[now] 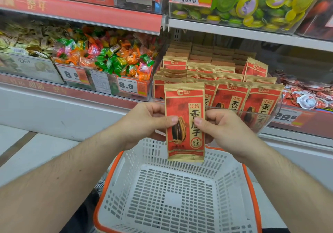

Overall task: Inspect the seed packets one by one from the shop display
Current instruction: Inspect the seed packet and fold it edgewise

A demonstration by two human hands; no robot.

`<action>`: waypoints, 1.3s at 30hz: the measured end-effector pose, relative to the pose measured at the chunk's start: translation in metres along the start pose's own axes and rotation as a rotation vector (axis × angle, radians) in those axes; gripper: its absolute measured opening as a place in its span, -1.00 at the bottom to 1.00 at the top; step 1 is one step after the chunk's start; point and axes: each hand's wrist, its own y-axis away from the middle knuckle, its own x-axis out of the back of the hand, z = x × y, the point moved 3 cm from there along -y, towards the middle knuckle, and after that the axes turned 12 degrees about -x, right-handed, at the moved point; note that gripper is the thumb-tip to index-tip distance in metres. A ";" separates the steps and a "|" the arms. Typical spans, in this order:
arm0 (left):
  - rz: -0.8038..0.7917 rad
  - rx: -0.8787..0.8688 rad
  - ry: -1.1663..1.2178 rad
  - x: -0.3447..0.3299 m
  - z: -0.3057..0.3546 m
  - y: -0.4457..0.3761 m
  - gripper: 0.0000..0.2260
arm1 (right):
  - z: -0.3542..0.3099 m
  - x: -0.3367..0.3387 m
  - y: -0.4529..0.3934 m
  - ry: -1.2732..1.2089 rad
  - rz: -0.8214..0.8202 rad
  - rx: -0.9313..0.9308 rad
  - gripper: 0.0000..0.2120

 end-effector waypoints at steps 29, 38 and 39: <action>-0.090 0.082 -0.005 0.004 0.001 0.006 -0.81 | 0.000 -0.013 0.013 -0.104 -0.270 -0.161 -0.57; -0.074 0.124 -0.060 -0.017 -0.006 0.009 -0.79 | -0.002 -0.028 0.016 0.589 0.107 0.084 -0.62; -0.076 0.128 -0.047 -0.016 -0.008 0.008 -0.76 | -0.002 -0.028 0.016 0.586 0.063 0.088 -0.65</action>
